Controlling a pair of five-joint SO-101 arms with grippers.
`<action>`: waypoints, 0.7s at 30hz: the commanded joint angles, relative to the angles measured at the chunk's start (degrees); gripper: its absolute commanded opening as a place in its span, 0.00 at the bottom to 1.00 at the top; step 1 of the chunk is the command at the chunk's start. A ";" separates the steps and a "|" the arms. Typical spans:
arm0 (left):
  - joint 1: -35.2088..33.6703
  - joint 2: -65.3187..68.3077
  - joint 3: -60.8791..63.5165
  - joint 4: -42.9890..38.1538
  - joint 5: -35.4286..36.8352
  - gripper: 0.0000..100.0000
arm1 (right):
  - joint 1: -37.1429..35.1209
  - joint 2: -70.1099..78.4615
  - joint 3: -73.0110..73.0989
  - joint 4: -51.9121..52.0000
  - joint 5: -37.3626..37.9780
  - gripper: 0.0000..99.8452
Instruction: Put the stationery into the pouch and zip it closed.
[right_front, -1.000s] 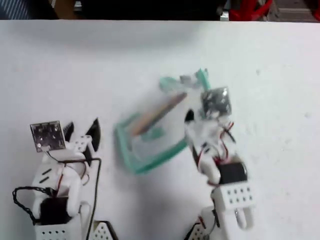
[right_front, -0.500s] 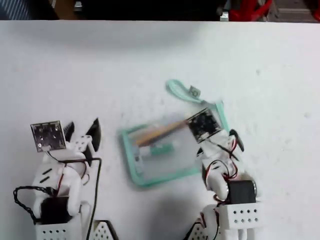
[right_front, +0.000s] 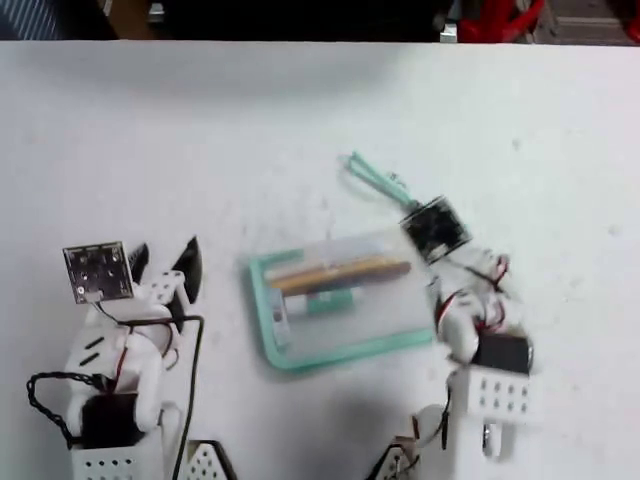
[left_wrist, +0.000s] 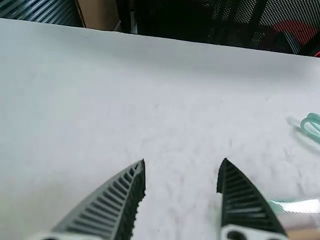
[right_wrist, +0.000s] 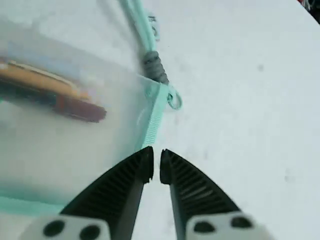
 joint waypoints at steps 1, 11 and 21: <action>-0.13 -0.57 0.35 -1.32 -0.70 0.23 | 2.68 16.40 -4.22 -9.36 0.53 0.02; -0.04 -0.57 0.62 -1.41 -0.88 0.23 | 7.43 59.03 -25.23 -11.03 0.62 0.02; 1.01 -0.57 0.62 -1.41 -0.88 0.23 | 1.19 58.15 -25.85 4.18 17.58 0.02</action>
